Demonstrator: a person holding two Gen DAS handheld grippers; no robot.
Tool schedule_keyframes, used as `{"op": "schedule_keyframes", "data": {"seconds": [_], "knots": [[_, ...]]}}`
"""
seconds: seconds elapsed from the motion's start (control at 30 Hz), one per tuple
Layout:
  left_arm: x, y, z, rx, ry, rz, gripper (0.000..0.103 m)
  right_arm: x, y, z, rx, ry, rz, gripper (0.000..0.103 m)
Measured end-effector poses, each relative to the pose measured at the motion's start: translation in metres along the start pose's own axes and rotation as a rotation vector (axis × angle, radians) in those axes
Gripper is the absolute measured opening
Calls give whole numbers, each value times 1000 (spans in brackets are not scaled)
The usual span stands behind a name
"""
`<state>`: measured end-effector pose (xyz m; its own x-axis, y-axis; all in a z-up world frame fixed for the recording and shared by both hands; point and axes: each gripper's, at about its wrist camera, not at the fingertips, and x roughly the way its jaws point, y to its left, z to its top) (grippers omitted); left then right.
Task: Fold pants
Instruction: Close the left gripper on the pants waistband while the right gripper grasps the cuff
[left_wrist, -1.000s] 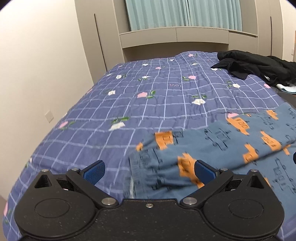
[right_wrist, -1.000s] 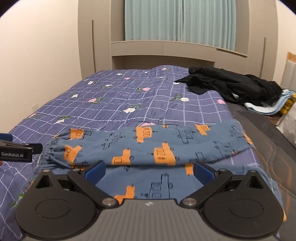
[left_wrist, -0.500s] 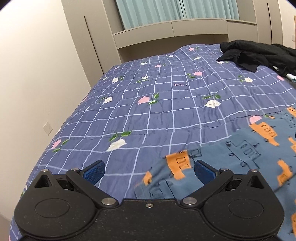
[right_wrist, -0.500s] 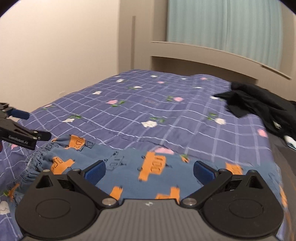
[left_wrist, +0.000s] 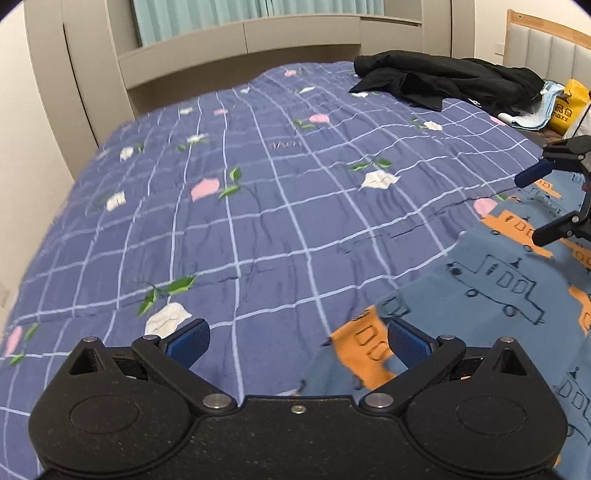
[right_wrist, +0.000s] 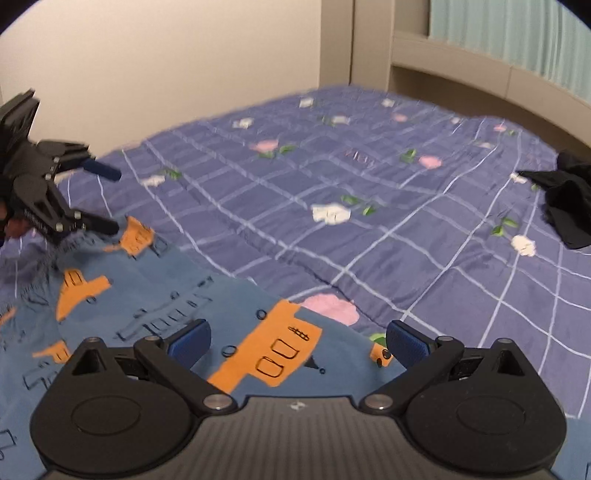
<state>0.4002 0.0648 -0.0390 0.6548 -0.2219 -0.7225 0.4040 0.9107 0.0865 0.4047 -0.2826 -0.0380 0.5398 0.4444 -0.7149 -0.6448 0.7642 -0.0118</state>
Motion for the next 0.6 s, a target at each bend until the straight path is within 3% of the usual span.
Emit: {"op": "schedule_keyframes", "data": {"seconds": [0.13, 0.27, 0.43, 0.53, 0.6], "knots": [[13, 11, 3, -18, 41, -77, 100, 19, -10, 6, -11, 66, 31, 103], [25, 10, 8, -11, 93, -133, 91, 25, -20, 10, 1, 78, 46, 102], [30, 8, 11, -6, 140, -181, 74, 27, -22, 15, -3, 87, 64, 89], [31, 5, 13, 9, 166, -203, 53, 34, -16, 18, -34, 106, 72, 80], [31, 4, 14, 8, 181, -208, 33, 38, -12, 20, -45, 127, 75, 75]]}}
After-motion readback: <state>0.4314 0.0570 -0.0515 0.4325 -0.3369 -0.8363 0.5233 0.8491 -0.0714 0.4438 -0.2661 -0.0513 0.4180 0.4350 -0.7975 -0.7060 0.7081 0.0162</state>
